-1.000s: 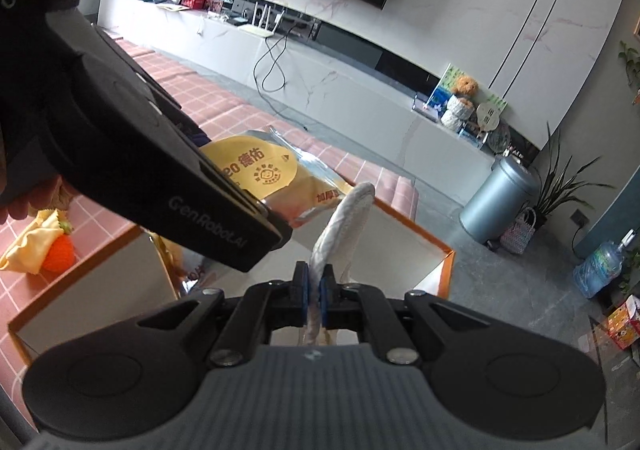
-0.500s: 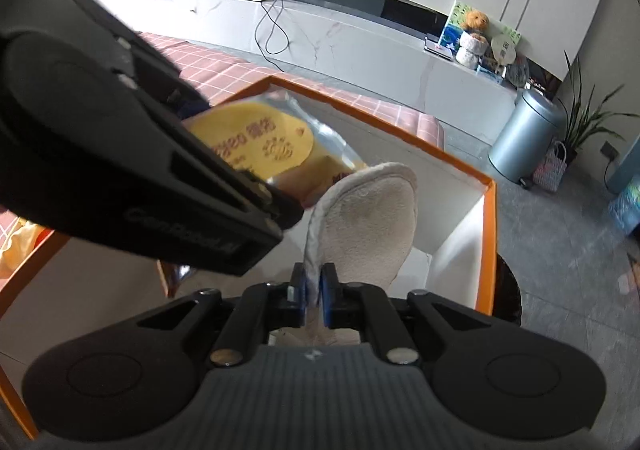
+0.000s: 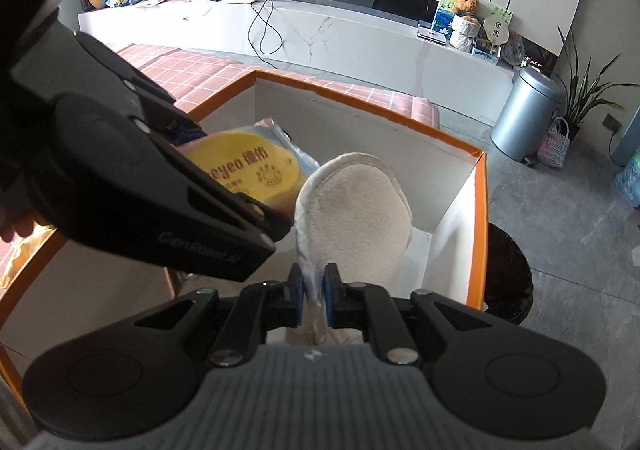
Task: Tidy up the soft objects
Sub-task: 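Open both tools to drop the pad and wipes pack into the box, then move both tools back toward the remaining items on the table, then grasp the yellow cloth with the left tool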
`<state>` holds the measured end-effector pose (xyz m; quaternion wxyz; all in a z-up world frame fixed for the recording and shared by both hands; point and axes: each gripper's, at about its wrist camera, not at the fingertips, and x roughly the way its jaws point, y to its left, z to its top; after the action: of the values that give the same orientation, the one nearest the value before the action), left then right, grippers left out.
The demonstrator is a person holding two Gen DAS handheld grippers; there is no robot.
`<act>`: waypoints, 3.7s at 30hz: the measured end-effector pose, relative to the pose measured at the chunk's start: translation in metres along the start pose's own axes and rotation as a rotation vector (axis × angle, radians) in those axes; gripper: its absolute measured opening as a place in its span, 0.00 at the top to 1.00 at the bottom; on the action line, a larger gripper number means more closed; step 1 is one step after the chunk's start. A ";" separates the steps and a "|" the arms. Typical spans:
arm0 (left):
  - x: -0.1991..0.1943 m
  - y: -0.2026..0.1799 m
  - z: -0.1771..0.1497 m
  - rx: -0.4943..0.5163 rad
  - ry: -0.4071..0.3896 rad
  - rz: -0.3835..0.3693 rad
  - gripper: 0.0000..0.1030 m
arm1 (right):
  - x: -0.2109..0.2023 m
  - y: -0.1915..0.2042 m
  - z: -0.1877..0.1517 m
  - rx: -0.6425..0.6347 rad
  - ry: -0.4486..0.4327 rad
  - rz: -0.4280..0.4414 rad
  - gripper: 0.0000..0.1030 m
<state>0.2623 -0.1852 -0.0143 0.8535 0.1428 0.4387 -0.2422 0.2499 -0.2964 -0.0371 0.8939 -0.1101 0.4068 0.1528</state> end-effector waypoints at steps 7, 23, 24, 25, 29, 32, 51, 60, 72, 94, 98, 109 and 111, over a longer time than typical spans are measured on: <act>-0.005 0.010 -0.001 -0.045 -0.022 0.005 0.35 | -0.003 0.000 -0.003 0.016 -0.002 0.018 0.88; -0.053 0.024 -0.016 -0.086 -0.120 0.016 0.35 | -0.031 0.016 -0.002 0.075 -0.049 0.022 0.49; -0.057 0.025 -0.018 -0.091 -0.129 0.015 0.35 | -0.034 0.018 -0.002 0.080 -0.057 0.015 0.49; -0.062 0.027 -0.021 -0.097 -0.140 0.013 0.35 | -0.038 0.021 -0.003 0.088 -0.068 0.007 0.46; -0.083 0.035 -0.033 -0.128 -0.197 -0.001 0.35 | -0.058 0.036 -0.006 0.129 -0.139 -0.039 0.44; -0.100 0.038 -0.045 -0.144 -0.247 -0.009 0.35 | -0.071 0.052 -0.010 0.156 -0.183 -0.073 0.44; -0.175 0.093 -0.177 -0.382 -0.423 0.038 0.35 | -0.116 0.186 -0.046 0.150 -0.373 -0.122 0.28; -0.185 0.116 -0.241 -0.459 -0.414 0.142 0.35 | -0.102 0.237 -0.063 0.074 -0.352 -0.106 0.28; -0.175 0.129 -0.274 -0.471 -0.387 0.104 0.35 | -0.082 0.260 -0.067 -0.023 -0.298 -0.092 0.49; -0.133 0.128 -0.255 -0.431 -0.304 -0.094 0.34 | -0.015 0.265 -0.071 -0.196 -0.125 -0.187 0.86; -0.113 0.113 -0.240 -0.375 -0.257 -0.134 0.29 | -0.005 0.254 -0.077 -0.159 -0.093 -0.186 0.86; -0.073 0.102 -0.225 -0.342 -0.171 -0.081 0.95 | 0.001 0.238 -0.079 -0.076 -0.098 -0.124 0.86; -0.074 0.103 -0.227 -0.337 -0.160 -0.076 0.96 | 0.000 0.240 -0.078 -0.075 -0.111 -0.118 0.86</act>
<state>0.1268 0.0266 -0.0805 0.8878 -0.0386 0.4088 -0.2080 0.1083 -0.0985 -0.1046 0.9179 -0.1583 0.3432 0.1209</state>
